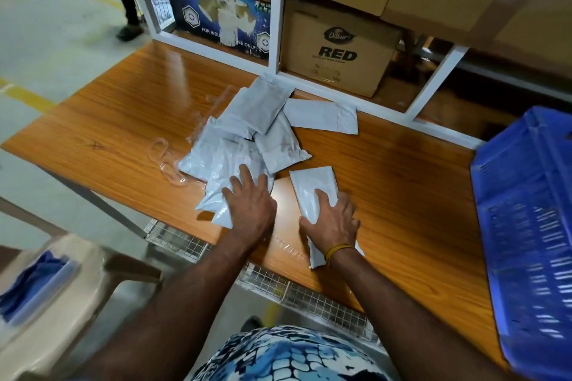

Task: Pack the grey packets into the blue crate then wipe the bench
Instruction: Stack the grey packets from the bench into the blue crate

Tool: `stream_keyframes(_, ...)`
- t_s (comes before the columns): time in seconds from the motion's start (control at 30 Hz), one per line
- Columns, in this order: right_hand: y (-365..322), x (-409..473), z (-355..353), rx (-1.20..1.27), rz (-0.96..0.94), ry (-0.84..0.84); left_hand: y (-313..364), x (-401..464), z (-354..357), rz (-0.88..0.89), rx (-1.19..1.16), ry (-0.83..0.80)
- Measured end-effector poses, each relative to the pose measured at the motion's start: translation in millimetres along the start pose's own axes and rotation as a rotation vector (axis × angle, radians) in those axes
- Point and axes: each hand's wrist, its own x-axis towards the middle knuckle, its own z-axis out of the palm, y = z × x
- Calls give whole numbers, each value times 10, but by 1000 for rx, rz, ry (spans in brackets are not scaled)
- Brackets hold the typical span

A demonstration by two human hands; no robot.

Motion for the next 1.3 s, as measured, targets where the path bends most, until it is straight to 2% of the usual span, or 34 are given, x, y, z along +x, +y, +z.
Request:
stream_keyframes(0.2, 117, -6, -178, 111, -8, 3, -23, 25, -131, -13, -62, 17)
stream_keyframes(0.37, 339, -131, -458, 211, -22, 179, 122, -148, -407, -176, -402, 31)
stream_keyframes(0.47, 484, -220, -651, 258, -60, 270, 354, -360, -542, -189, -526, 83)
stream_keyframes(0.67, 968, -443, -1004, 308, -123, 373, 866, -737, -586, -180, -660, 72)
stream_keyframes(0.87, 1563, -693, -1396, 384, -139, 433, 1592, -1216, -889, -38, -805, 164)
stream_keyframes(1.07, 2187, -896, -1907, 473, -95, 604, 2451, -1583, -1342, 148, -913, 293)
stream_keyframes(1.3, 3205, -1079, -2402, 449, 6, 759, 3530, -1900, -1546, 293, -983, 264)
